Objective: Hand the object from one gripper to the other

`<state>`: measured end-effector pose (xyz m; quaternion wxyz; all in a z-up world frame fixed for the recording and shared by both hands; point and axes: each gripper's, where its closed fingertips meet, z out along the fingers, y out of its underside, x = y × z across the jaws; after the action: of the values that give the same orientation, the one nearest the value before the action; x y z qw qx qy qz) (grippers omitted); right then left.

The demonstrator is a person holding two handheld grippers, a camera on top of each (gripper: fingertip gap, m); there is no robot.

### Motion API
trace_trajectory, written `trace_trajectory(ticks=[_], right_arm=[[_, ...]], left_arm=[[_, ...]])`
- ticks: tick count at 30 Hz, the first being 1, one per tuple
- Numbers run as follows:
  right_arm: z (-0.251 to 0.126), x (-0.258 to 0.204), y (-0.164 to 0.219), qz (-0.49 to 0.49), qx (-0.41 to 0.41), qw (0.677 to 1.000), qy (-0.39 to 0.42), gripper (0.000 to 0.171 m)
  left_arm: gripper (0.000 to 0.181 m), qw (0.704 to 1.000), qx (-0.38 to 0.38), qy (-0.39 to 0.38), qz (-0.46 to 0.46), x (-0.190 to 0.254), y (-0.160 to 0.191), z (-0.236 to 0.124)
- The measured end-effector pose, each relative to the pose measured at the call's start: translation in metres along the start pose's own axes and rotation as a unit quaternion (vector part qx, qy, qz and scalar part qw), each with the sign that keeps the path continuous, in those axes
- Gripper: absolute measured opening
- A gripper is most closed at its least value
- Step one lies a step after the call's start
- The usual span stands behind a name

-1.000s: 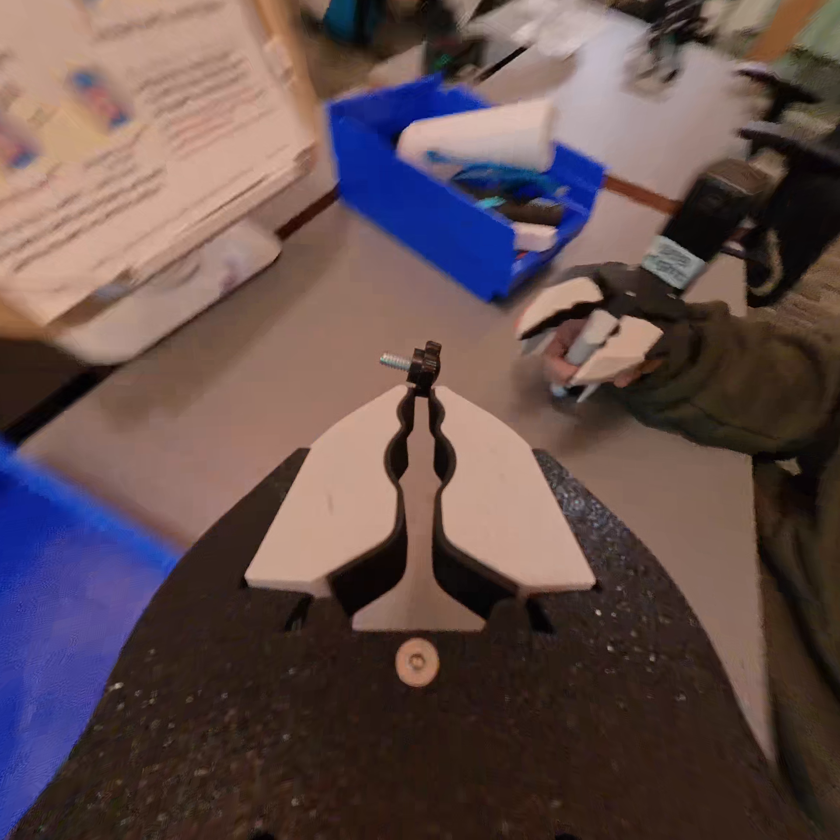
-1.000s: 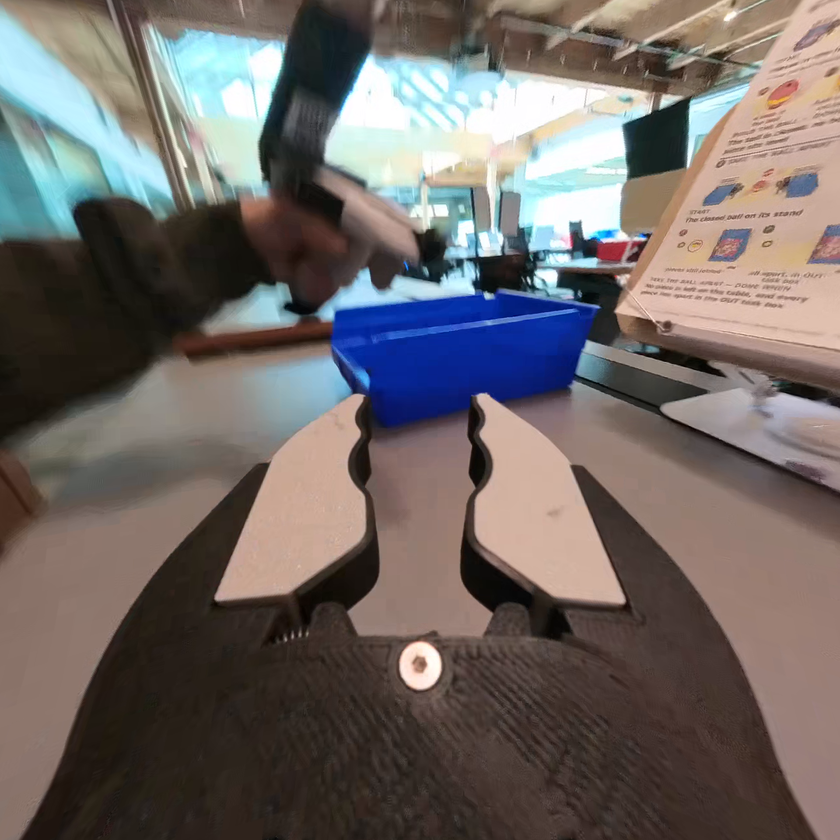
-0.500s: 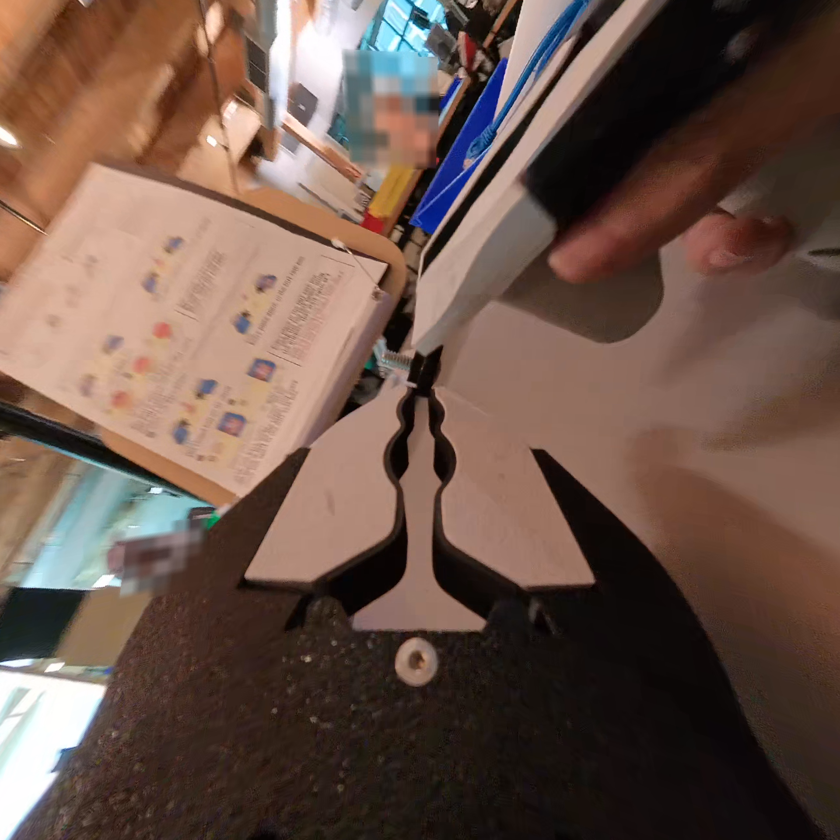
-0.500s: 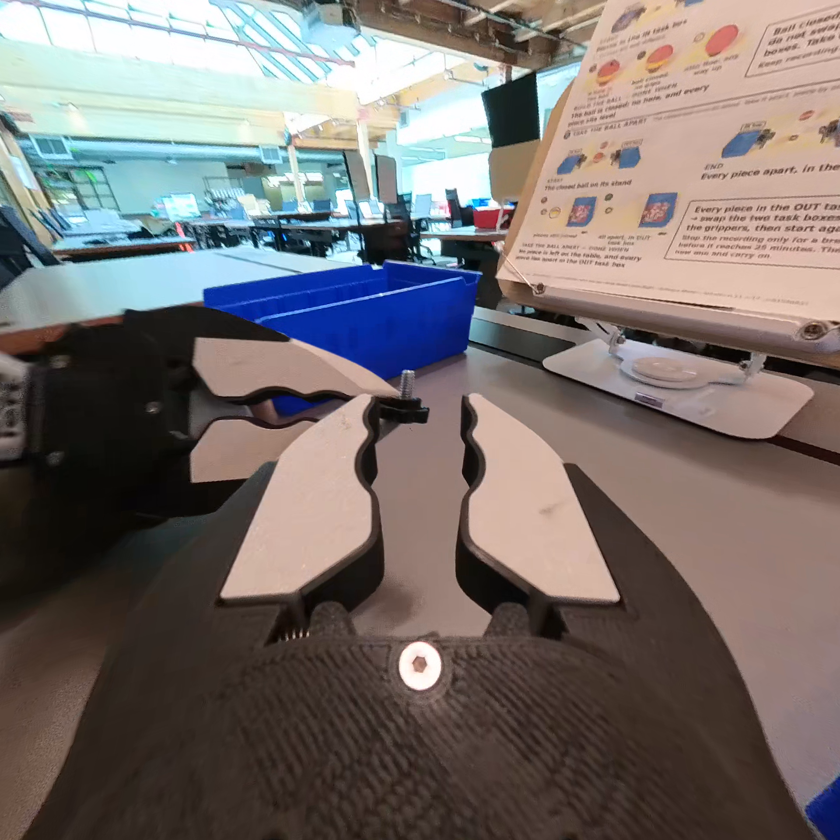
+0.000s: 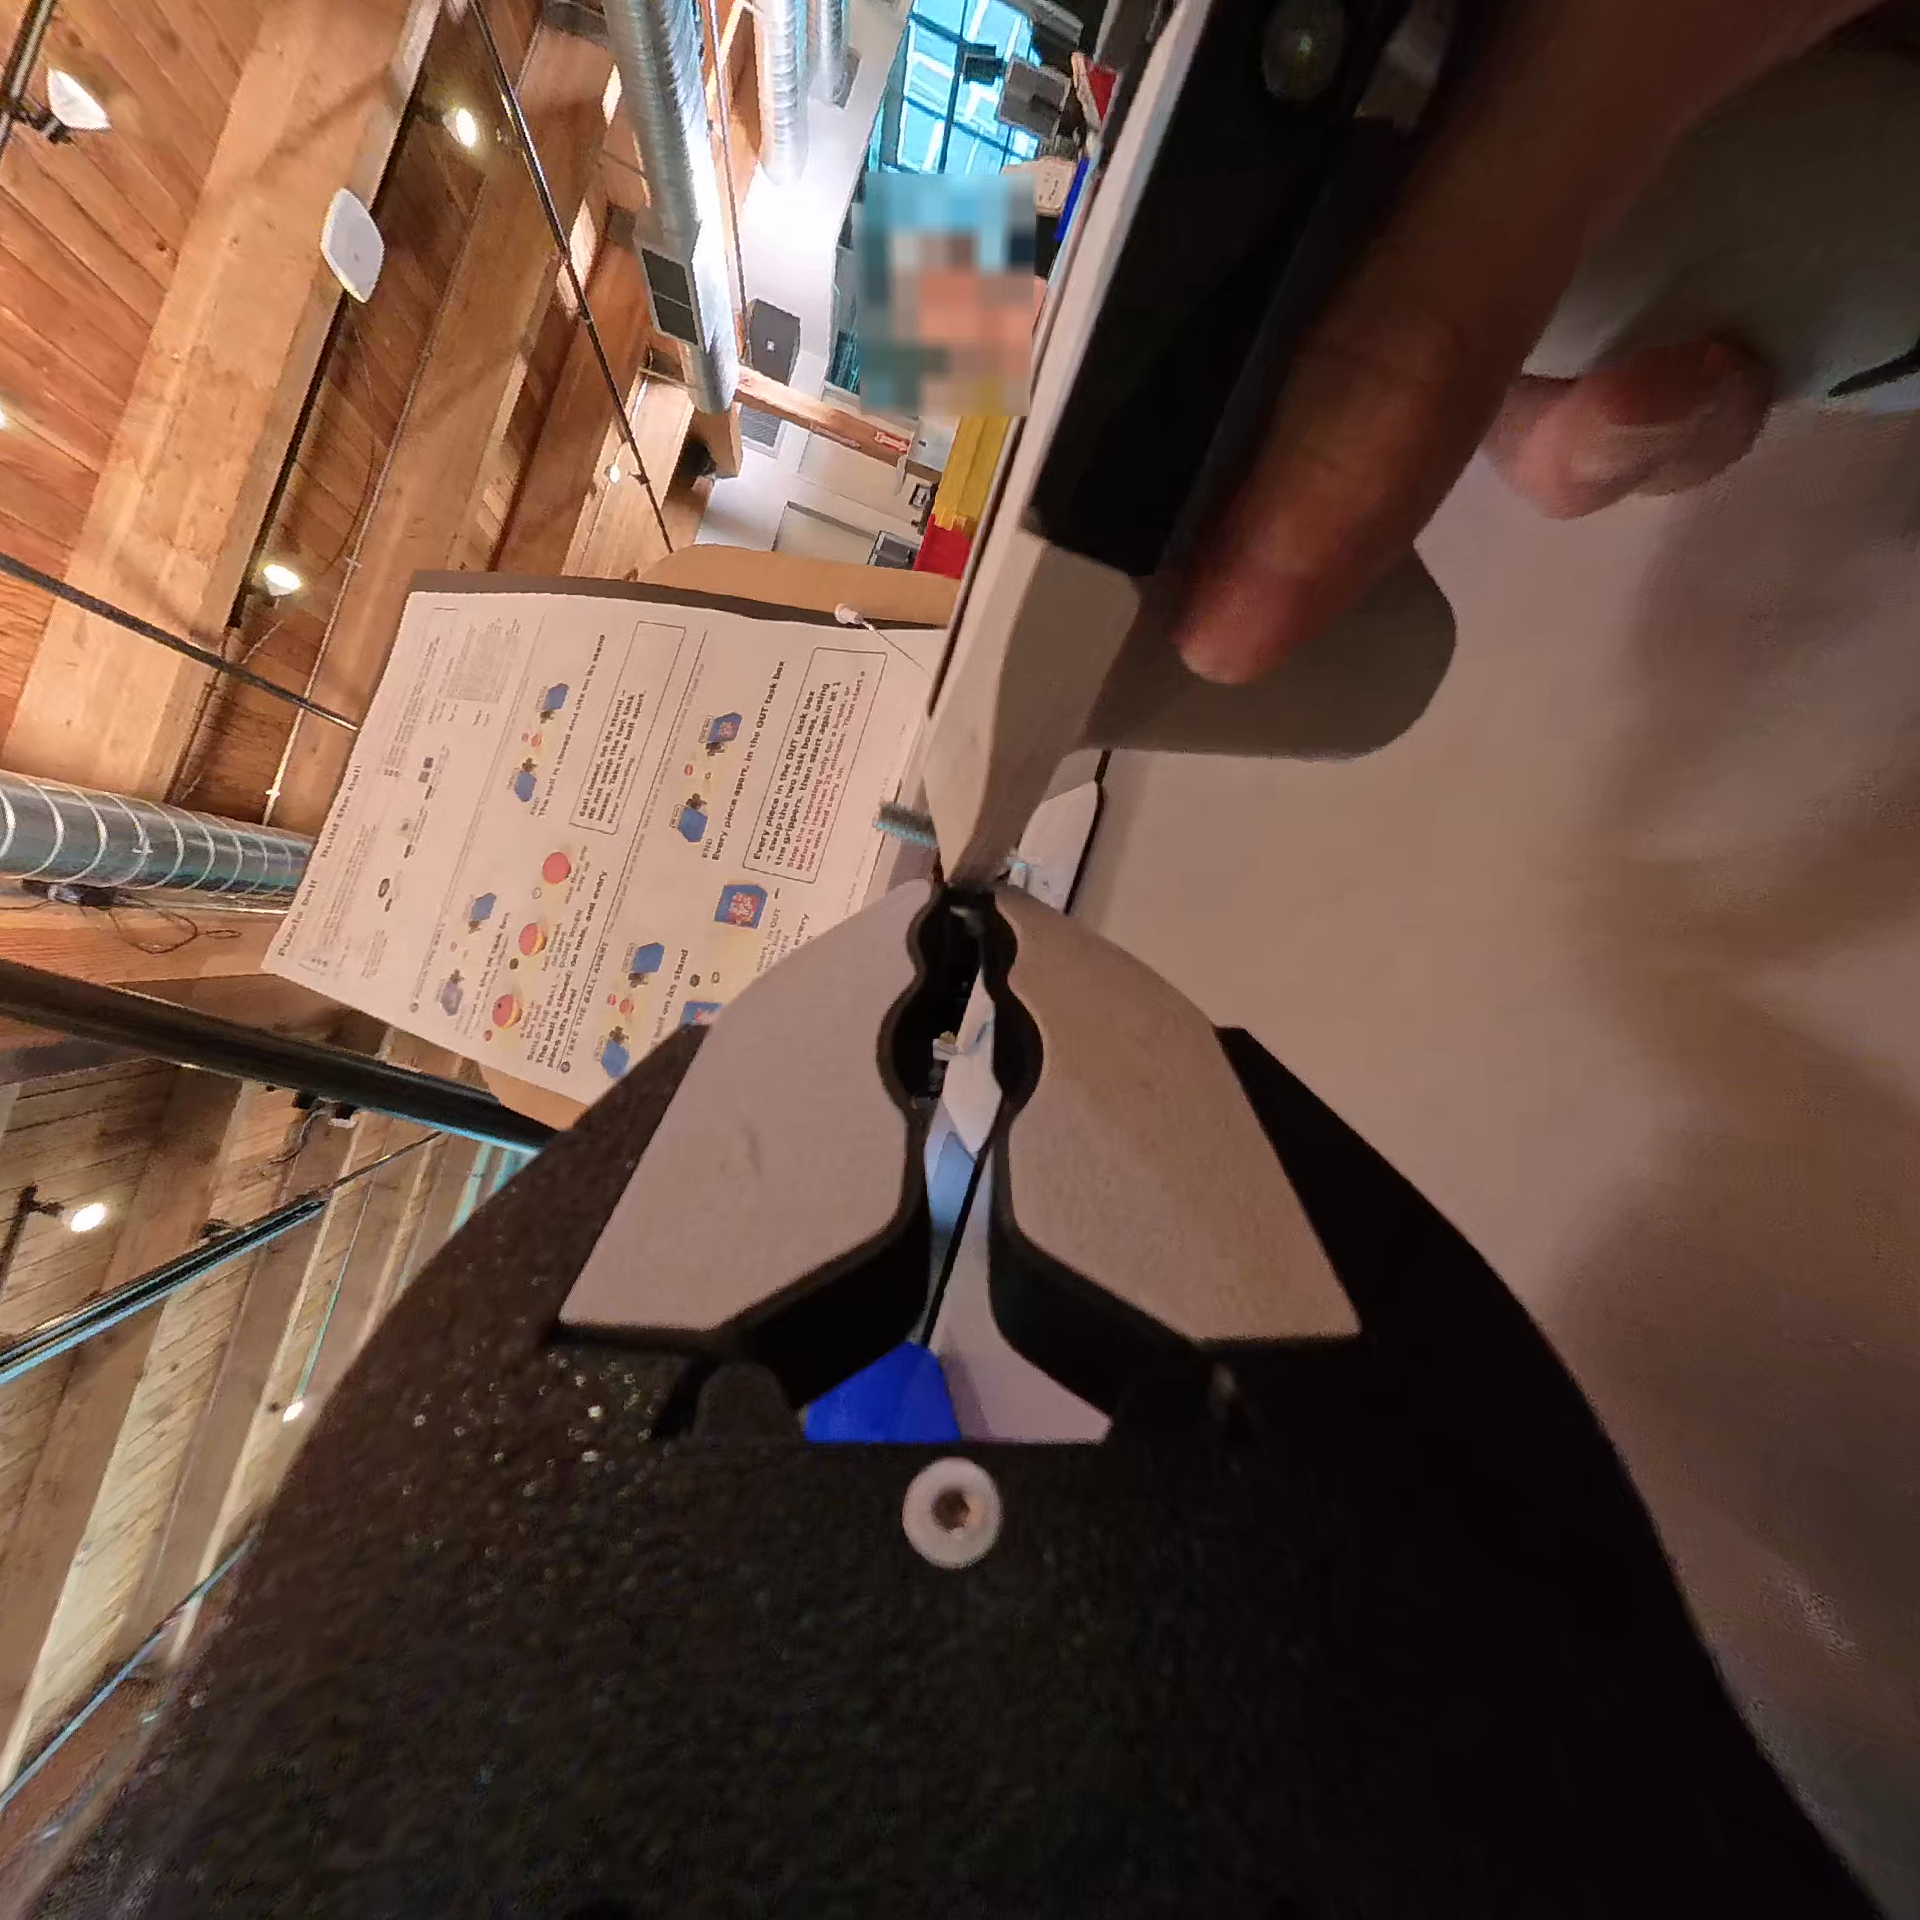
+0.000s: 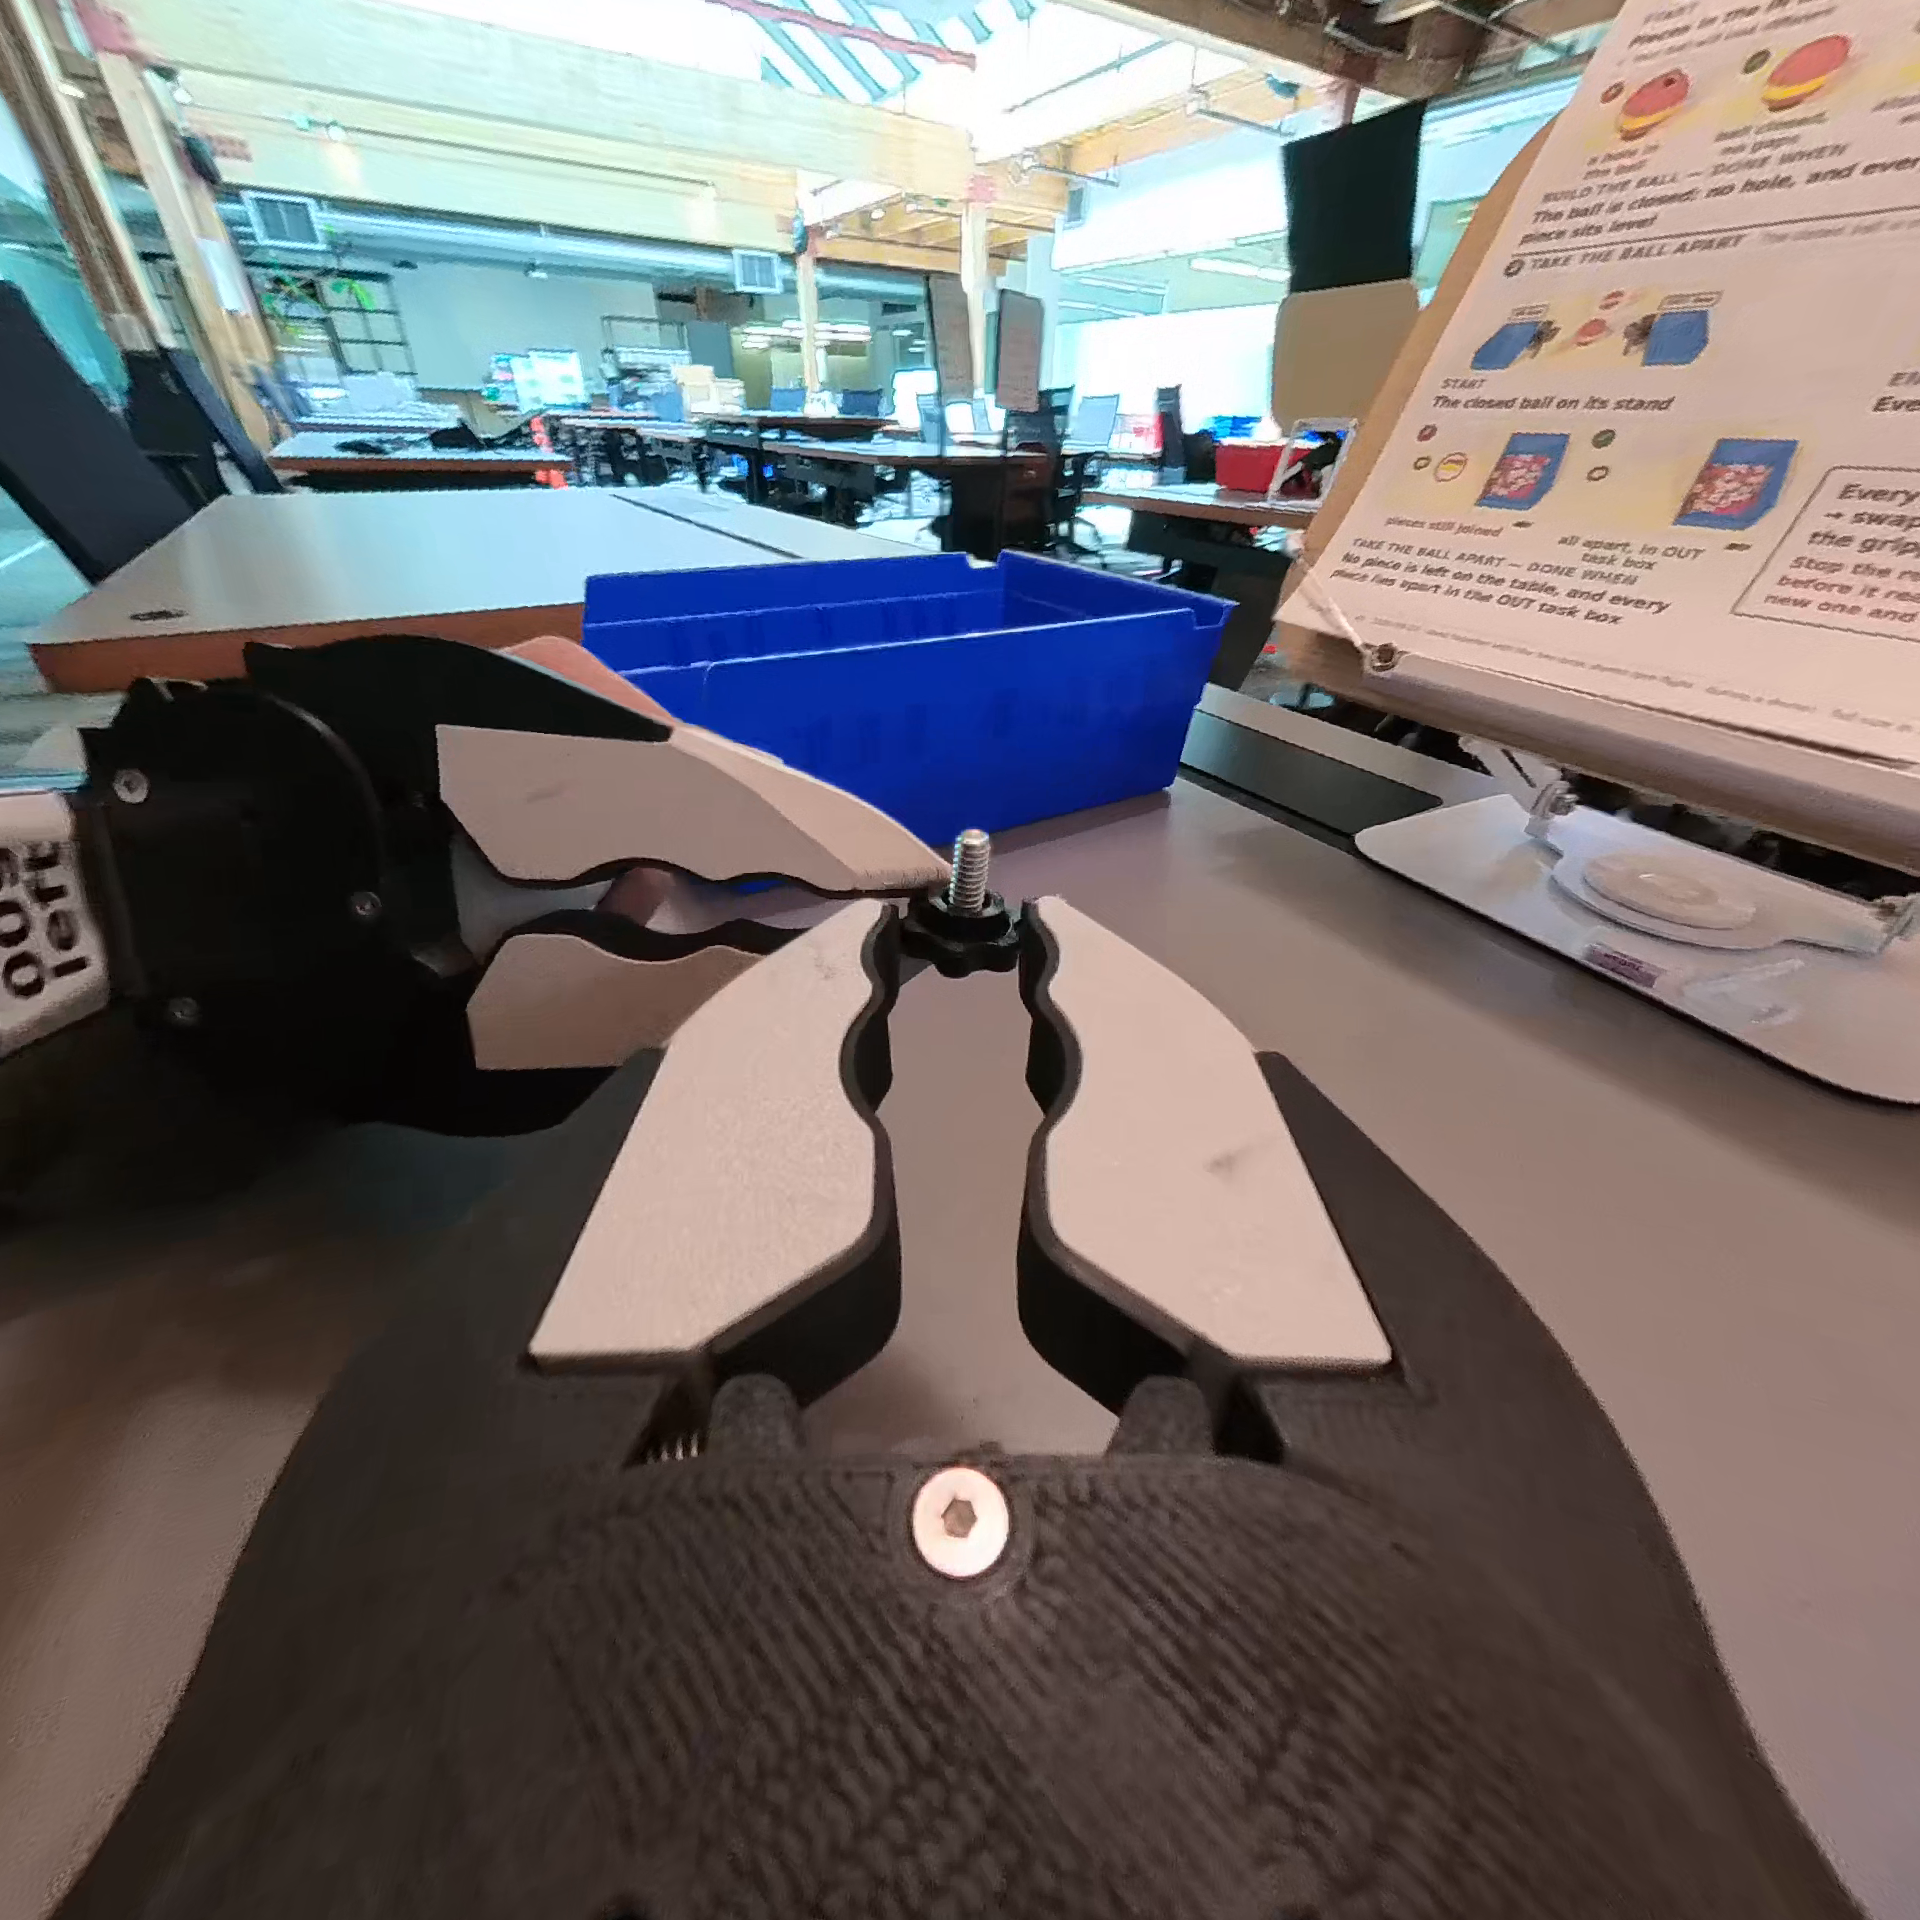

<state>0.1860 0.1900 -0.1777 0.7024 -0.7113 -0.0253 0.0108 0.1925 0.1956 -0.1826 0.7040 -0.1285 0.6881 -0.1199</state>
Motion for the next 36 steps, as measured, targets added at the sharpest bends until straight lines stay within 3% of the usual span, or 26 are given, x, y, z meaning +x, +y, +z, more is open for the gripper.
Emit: trace_trajectory(ticks=[4, 6, 8, 10, 13, 16, 22, 26, 28, 31, 34, 36], right_arm=[[-0.009, -0.006, -0.007, 0.047, 0.027, 0.996, -0.074, 0.022], [-0.017, -0.009, -0.005, 0.039, 0.024, 0.993, -0.112, 0.022], [-0.026, -0.018, -0.002, 0.033, 0.010, 0.986, -0.163, 0.022], [-0.033, -0.030, -0.001, 0.029, 0.005, 0.977, -0.210, 0.022], [-0.042, -0.055, 0.002, 0.028, -0.008, 0.956, -0.292, 0.022], [-0.047, -0.071, 0.000, 0.031, -0.006, 0.941, -0.338, 0.022], [-0.051, -0.083, 0.002, 0.025, -0.013, 0.931, -0.364, 0.022], [-0.045, -0.068, -0.004, 0.053, 0.009, 0.944, -0.324, 0.022], [-0.039, -0.055, -0.006, 0.060, 0.019, 0.959, -0.278, 0.025], [-0.022, -0.026, -0.007, 0.003, 0.037, 0.990, -0.134, 0.046], [-0.010, -0.008, -0.004, -0.073, 0.028, 0.997, -0.017, 0.051], [-0.004, -0.005, -0.004, -0.105, 0.027, 0.994, 0.019, 0.052]], left_arm=[[0.007, 0.995, 0.058, 0.018, -0.075, -0.002, -0.012, -0.007], [0.017, 0.975, 0.103, 0.115, -0.161, 0.009, -0.022, -0.015], [0.028, 0.923, 0.139, 0.216, -0.288, 0.013, -0.031, -0.027], [0.027, 0.848, 0.190, 0.289, -0.402, 0.008, -0.042, -0.042], [0.020, 0.740, 0.257, 0.383, -0.489, 0.003, -0.058, -0.063], [0.012, 0.693, 0.273, 0.420, -0.519, 0.005, -0.063, -0.070], [0.005, 0.658, 0.280, 0.463, -0.523, 0.011, -0.071, -0.078], [0.005, 0.653, 0.268, 0.440, -0.555, 0.004, -0.063, -0.065], [0.005, 0.662, 0.257, 0.395, -0.583, -0.002, -0.057, -0.052], [0.005, 0.688, 0.199, 0.255, -0.649, -0.021, -0.029, -0.022], [0.005, 0.685, 0.166, 0.154, -0.692, -0.034, -0.008, -0.013], [0.005, 0.686, 0.155, 0.129, -0.699, -0.035, -0.003, -0.012]])
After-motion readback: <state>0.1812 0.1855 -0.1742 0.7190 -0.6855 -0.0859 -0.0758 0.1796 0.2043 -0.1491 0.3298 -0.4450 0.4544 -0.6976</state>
